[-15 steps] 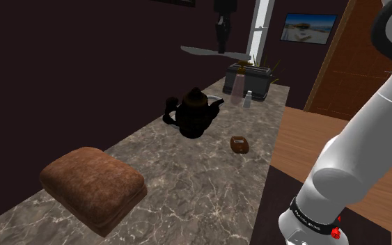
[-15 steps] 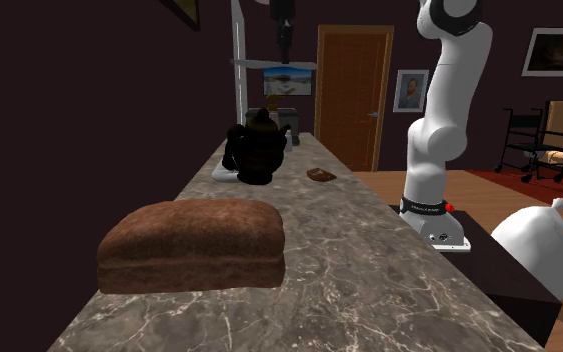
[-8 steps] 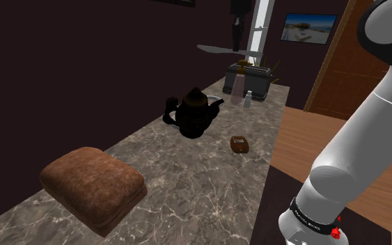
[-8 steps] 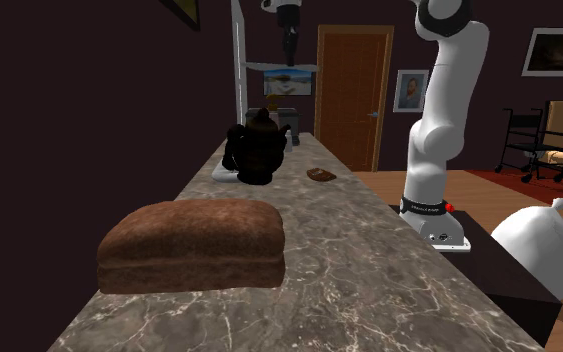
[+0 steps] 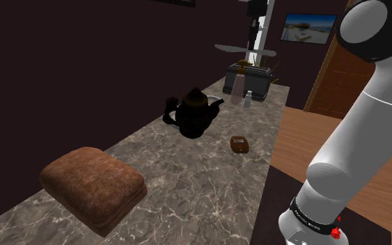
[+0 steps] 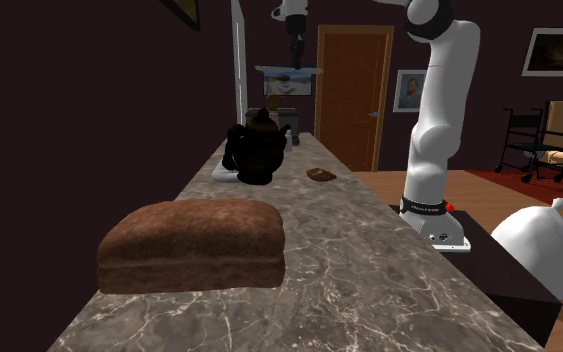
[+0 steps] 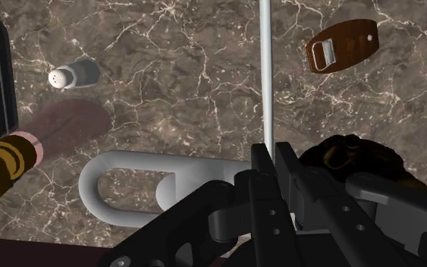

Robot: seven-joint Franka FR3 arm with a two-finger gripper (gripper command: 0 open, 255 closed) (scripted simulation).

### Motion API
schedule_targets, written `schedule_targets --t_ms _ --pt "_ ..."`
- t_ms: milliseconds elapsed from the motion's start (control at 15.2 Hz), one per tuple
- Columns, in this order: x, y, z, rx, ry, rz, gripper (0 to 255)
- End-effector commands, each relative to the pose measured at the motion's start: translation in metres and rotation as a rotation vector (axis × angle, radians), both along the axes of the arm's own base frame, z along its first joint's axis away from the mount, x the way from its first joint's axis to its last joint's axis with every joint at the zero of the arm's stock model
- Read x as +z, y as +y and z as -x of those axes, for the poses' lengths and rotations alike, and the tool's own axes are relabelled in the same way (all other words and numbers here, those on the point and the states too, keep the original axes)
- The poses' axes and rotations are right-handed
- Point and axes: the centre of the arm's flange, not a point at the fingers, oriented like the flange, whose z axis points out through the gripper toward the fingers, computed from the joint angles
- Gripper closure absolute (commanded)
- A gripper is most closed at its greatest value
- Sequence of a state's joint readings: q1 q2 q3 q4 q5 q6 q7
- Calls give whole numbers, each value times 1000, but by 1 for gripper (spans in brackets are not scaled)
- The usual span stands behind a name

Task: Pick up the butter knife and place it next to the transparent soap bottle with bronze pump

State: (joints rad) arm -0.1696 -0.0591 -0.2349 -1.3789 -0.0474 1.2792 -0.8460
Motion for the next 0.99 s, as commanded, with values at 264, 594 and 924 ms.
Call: schedule_targets --t_ms 264,594,924 --pt "-4 -72 0 2 0 1 255" --pt "-30 -72 0 2 0 1 255" --pt "-56 -72 0 2 0 1 255"
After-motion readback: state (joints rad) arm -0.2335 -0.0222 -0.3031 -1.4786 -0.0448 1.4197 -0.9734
